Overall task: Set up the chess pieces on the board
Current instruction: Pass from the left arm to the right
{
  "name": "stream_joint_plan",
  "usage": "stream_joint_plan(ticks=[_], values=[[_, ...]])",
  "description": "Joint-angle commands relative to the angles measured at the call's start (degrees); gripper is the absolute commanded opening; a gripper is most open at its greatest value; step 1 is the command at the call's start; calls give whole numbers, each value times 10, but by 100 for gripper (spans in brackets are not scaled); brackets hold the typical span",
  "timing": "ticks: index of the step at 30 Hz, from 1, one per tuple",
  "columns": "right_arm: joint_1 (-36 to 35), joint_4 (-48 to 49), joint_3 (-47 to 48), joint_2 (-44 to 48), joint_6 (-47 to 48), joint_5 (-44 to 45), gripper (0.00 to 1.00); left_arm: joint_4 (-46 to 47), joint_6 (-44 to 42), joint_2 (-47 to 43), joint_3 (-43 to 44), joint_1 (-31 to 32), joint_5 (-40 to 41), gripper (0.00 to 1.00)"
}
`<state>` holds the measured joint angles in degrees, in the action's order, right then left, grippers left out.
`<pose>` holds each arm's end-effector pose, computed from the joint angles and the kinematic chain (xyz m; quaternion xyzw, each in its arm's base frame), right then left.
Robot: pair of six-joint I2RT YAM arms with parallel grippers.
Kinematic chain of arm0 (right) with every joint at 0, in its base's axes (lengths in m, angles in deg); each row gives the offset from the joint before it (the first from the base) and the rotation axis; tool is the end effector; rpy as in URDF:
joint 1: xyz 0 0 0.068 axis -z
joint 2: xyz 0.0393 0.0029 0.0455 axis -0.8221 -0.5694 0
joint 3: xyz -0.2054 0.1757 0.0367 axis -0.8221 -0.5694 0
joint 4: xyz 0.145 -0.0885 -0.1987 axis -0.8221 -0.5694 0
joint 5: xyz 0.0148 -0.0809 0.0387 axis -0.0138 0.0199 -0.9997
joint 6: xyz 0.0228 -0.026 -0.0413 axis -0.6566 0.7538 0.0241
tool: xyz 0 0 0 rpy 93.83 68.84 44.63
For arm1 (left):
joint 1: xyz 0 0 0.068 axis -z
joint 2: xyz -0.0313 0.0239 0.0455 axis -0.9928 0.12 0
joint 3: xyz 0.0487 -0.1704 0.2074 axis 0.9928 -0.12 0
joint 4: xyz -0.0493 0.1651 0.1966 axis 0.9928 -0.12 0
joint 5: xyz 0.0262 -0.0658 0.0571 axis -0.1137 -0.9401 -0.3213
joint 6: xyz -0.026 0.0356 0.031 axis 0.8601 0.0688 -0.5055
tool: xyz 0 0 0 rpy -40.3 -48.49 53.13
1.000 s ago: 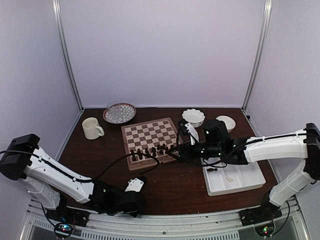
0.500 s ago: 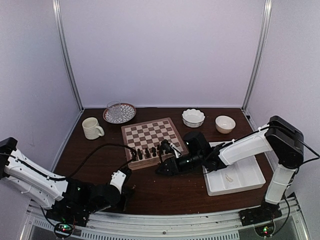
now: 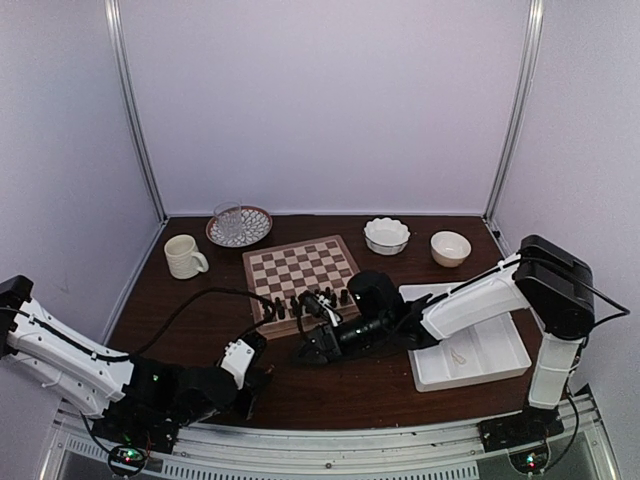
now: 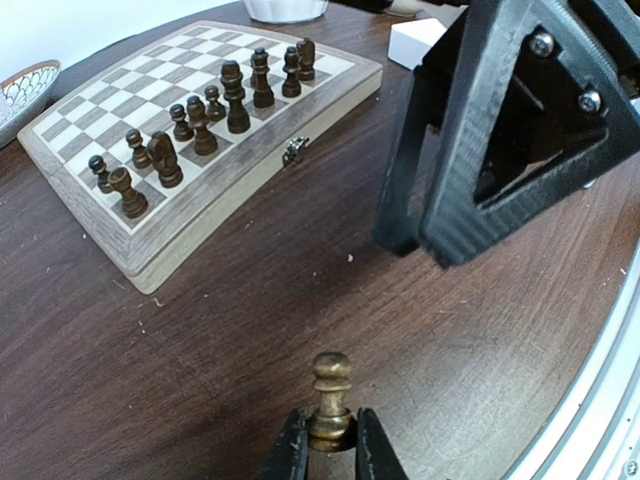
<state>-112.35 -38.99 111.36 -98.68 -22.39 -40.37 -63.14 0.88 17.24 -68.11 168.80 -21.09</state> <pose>0.1838 0.3313 0.1609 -0.2974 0.7556 0.5820 0.0432 0.0372 -0.2109 0.1529 0.2163 0.8424 -0.2258 0.4388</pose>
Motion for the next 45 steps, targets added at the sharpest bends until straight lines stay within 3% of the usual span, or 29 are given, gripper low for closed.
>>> stream_joint_plan(ticks=[1, 9, 22, 35, 41, 45], values=[[-11, 28, 21, -18, -16, -17, 43, 30, -30, 19, 26, -2, 1, 0], [-20, 28, 29, -29, -19, -21, 43, 30, -51, 60, 59, -2, -19, 0], [-26, 44, 36, -48, -33, -36, 33, 30, -55, 68, 66, -2, -14, 0], [-26, 51, 37, -52, -38, -41, 16, 44, -57, 63, 55, -2, -13, 0], [-27, 52, 38, -54, -38, -42, 24, 47, -58, 61, 53, -2, -12, 0], [-27, 53, 38, -53, -39, -44, 14, 47, -58, 62, 54, -2, -13, 0]])
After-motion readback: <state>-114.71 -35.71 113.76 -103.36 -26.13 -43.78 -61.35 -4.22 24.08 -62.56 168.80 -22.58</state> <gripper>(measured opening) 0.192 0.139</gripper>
